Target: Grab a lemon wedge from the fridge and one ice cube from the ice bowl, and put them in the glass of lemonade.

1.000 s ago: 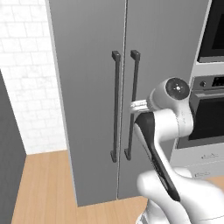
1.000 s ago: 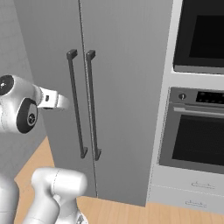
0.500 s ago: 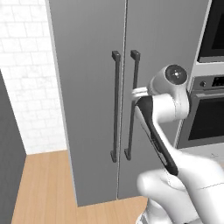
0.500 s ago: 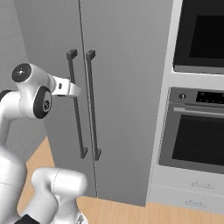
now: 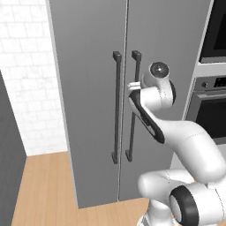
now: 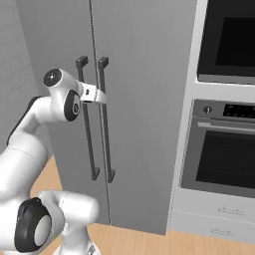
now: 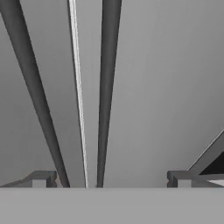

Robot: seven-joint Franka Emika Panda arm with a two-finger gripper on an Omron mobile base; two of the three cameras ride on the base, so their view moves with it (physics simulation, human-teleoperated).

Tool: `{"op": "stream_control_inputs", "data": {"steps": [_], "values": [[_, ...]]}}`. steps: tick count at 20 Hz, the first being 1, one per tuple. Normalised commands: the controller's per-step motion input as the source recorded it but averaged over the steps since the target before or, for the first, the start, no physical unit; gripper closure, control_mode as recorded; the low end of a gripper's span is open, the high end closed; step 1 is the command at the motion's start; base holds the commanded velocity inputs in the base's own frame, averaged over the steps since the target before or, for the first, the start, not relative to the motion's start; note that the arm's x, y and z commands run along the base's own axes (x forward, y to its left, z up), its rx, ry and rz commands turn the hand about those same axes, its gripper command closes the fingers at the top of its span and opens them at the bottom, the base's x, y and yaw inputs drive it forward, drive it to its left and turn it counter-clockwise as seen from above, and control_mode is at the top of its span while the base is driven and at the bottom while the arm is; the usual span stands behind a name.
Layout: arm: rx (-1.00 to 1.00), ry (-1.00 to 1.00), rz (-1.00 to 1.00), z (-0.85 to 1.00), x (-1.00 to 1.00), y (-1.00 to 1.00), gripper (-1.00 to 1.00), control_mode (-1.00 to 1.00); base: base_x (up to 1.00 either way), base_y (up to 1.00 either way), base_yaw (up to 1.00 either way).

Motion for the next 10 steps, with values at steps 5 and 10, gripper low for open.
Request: {"op": "stream_control_inputs", "data": {"steps": [5,10], "values": [[0.01,0.15,-0.05,-0.05,0.81,-0.23,-1.0,-1.0,0.0,0.0,0.0],[0.1,0.19,0.01,-0.26,0.56,-0.14,-1.0,-1.0,0.0,0.0,0.0]]}}
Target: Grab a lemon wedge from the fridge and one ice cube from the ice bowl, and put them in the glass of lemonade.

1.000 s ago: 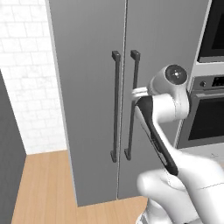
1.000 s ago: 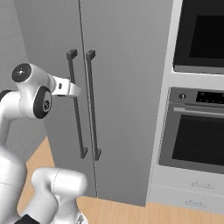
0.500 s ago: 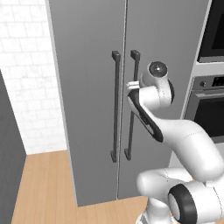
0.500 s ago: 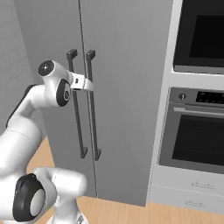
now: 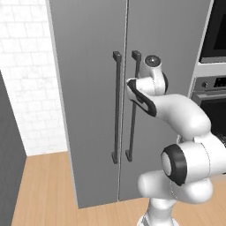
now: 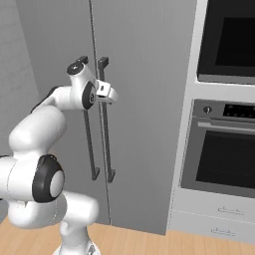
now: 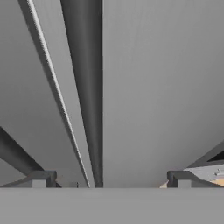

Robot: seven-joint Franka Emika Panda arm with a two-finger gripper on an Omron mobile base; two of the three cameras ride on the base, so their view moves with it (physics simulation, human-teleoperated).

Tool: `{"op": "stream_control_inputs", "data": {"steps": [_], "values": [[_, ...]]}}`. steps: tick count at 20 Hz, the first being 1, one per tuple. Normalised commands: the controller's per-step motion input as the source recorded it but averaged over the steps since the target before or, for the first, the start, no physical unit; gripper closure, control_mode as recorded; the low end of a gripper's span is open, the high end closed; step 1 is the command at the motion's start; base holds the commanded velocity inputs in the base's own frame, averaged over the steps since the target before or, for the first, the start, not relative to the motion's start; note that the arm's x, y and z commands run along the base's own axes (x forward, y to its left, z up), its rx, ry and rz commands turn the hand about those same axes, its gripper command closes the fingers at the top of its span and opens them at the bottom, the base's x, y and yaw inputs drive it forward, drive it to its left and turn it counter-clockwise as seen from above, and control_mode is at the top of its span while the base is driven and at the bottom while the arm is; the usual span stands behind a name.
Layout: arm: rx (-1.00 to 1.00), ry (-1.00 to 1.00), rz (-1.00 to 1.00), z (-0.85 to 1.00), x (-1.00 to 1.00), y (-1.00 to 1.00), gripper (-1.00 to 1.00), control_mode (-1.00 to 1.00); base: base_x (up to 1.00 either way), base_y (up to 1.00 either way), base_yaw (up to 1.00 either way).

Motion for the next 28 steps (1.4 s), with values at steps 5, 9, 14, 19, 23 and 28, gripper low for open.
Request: {"op": "stream_control_inputs", "data": {"steps": [5,9,14,19,23,28], "values": [[0.05,0.01,0.08,-0.07,0.11,0.0,-1.0,-1.0,0.0,0.0,0.0],[0.02,-0.02,0.06,-0.05,0.23,0.03,-1.0,-1.0,0.0,0.0,0.0],[0.0,0.0,0.0,-0.12,0.52,0.11,-1.0,-1.0,0.0,0.0,0.0],[0.0,0.0,0.0,-0.23,0.4,0.22,-1.0,-1.0,0.0,0.0,0.0],[0.0,0.0,0.0,-0.26,0.45,0.05,-1.0,-1.0,0.0,0.0,0.0],[0.0,-0.06,0.0,-0.39,0.5,0.0,-1.0,-1.0,0.0,0.0,0.0]]}}
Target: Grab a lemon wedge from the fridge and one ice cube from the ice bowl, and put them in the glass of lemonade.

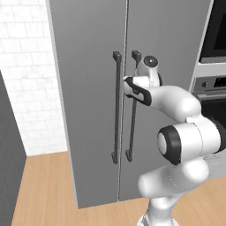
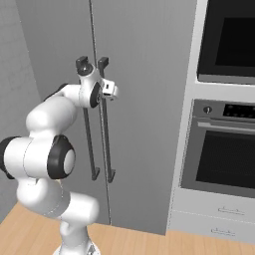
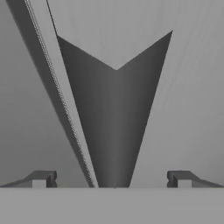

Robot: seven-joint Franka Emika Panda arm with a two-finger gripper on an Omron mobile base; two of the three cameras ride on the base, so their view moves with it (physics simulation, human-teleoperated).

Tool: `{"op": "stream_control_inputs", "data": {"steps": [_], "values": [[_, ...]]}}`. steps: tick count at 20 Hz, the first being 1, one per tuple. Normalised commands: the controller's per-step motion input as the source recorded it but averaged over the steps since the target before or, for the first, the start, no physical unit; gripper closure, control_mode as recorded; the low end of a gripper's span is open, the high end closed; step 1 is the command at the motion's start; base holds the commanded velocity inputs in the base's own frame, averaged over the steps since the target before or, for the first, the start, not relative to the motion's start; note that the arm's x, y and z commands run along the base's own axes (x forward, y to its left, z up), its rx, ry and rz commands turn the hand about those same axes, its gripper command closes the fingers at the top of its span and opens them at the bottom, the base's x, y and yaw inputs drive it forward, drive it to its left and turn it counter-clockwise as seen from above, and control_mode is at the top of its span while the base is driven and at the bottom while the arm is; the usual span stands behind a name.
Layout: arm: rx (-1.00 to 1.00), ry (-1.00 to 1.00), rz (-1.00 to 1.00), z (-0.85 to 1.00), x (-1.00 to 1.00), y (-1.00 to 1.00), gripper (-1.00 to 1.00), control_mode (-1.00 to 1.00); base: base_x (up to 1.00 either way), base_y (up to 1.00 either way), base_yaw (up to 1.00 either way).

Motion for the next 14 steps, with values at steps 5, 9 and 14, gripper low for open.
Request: {"op": "stream_control_inputs", "data": {"steps": [5,9,14], "values": [[0.01,-0.07,0.0,-0.38,0.49,0.0,-1.0,-1.0,0.0,0.0,0.0],[0.0,0.0,0.0,-0.03,0.34,0.03,1.0,-1.0,0.0,0.0,0.0],[0.0,0.05,0.0,0.0,0.22,0.04,1.0,-1.0,0.0,0.0,0.0]]}}
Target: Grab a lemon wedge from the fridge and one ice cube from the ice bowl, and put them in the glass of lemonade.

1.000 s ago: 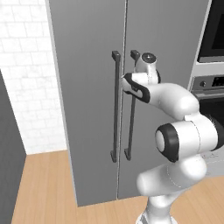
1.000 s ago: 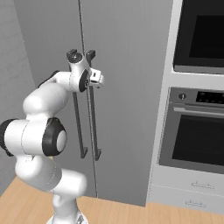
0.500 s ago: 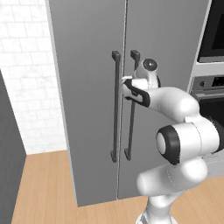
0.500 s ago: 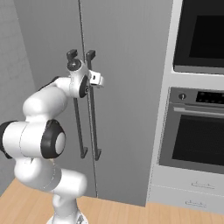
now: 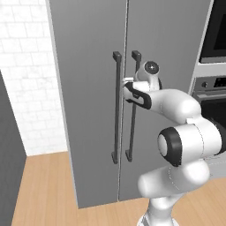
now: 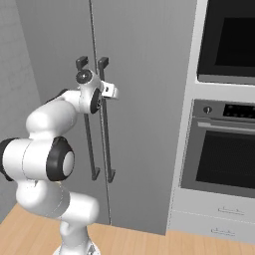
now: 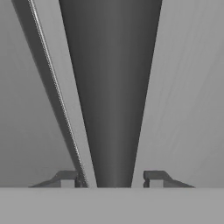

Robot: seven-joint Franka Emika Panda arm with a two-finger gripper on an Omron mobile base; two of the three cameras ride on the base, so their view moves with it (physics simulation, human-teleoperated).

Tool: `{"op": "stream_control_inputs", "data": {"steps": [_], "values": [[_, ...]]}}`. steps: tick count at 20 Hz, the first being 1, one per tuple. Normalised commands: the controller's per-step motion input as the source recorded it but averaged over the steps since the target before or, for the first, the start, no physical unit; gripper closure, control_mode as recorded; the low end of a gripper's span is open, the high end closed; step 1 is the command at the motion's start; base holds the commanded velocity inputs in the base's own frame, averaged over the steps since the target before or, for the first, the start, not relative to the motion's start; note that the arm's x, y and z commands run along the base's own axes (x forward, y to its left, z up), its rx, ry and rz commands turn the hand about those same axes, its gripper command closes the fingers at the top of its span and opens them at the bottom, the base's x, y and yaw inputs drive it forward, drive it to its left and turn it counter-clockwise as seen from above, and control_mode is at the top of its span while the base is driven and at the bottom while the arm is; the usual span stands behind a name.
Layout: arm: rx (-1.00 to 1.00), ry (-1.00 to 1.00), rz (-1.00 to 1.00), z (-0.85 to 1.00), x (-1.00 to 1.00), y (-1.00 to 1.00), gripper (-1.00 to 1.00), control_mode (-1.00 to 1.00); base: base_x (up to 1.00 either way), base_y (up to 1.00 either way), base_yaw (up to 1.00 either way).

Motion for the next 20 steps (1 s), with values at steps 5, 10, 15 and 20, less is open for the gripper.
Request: {"op": "stream_control_inputs", "data": {"steps": [5,10,15,20], "values": [[0.0,0.03,-0.03,0.0,0.03,-0.12,1.0,-1.0,0.0,0.0,0.0],[0.02,0.01,-0.11,0.0,-0.04,-0.63,1.0,-1.0,0.0,0.0,0.0],[0.13,0.0,-0.15,0.0,-0.36,-0.94,1.0,-1.0,0.0,0.0,0.0],[0.19,0.01,-0.18,0.0,-0.71,-1.0,1.0,-1.0,0.0,0.0,0.0]]}}
